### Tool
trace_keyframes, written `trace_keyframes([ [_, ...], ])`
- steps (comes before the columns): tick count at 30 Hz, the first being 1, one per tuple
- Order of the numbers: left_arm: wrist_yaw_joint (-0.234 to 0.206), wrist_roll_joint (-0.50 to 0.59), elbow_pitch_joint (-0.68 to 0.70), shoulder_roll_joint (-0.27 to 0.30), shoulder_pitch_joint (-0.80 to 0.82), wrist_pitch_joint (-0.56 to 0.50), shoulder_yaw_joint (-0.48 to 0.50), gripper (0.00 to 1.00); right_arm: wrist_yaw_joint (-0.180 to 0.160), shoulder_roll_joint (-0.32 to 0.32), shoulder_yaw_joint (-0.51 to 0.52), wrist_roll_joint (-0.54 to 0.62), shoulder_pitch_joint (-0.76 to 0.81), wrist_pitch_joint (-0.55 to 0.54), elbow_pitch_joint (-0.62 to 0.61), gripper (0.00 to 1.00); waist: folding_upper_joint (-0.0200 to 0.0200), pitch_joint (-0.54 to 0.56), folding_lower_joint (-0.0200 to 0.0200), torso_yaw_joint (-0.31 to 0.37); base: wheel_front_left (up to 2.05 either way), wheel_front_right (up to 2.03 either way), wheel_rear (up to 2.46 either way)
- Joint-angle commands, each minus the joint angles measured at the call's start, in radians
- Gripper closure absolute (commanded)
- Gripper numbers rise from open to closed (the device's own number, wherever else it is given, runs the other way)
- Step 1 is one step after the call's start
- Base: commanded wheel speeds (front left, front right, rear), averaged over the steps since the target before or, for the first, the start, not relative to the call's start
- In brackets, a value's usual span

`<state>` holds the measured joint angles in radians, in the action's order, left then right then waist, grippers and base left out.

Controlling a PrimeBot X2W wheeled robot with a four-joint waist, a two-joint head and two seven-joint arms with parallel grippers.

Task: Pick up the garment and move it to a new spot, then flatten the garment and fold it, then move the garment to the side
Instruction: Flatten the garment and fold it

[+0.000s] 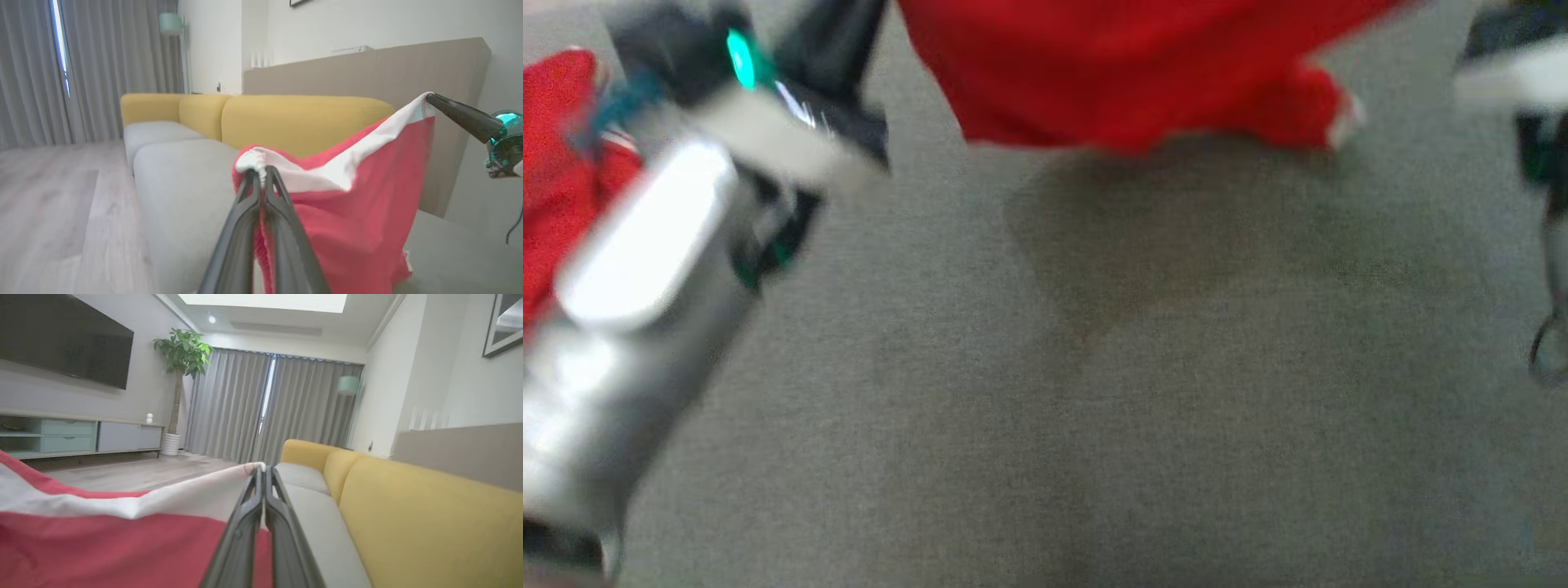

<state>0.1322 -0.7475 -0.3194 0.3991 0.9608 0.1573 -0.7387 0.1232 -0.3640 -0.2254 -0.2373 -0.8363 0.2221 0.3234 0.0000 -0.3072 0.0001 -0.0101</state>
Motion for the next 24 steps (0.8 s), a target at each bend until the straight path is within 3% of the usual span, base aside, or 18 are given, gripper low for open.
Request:
trace_keyframes([
  [1,-0.002,-0.008,0.003,0.039,0.097,-0.008,0.038,1.0,0.008,-0.017,-0.021,0.01,-0.084,-0.018,-0.027,1.0,0.0,-0.055,-0.0001,0.031,0.0,0.0,0.0],
  [7,-0.002,-0.006,-0.154,0.015,0.394,0.058,0.052,1.0,0.008,-0.025,-0.024,0.057,-0.411,-0.012,0.06,1.0,0.0,-0.152,-0.0001,0.056,0.0,0.0,0.0],
  [12,-0.002,0.021,-0.204,0.008,0.435,0.101,0.052,1.0,0.008,-0.029,-0.005,0.086,-0.479,0.022,0.094,1.0,0.0,-0.174,-0.0001,0.062,0.0,0.0,0.0],
  [17,-0.002,0.06,-0.089,0.029,0.265,0.104,0.07,1.0,0.008,-0.031,0.022,0.085,-0.345,0.035,0.071,1.0,0.0,-0.172,-0.0001,0.064,0.0,0.0,0.0],
  [24,-0.002,0.117,0.032,0.039,-0.095,0.104,0.074,1.0,0.008,-0.003,0.081,0.096,0.017,0.039,-0.032,1.0,0.0,-0.111,-0.0001,0.065,0.0,0.0,0.0],
])
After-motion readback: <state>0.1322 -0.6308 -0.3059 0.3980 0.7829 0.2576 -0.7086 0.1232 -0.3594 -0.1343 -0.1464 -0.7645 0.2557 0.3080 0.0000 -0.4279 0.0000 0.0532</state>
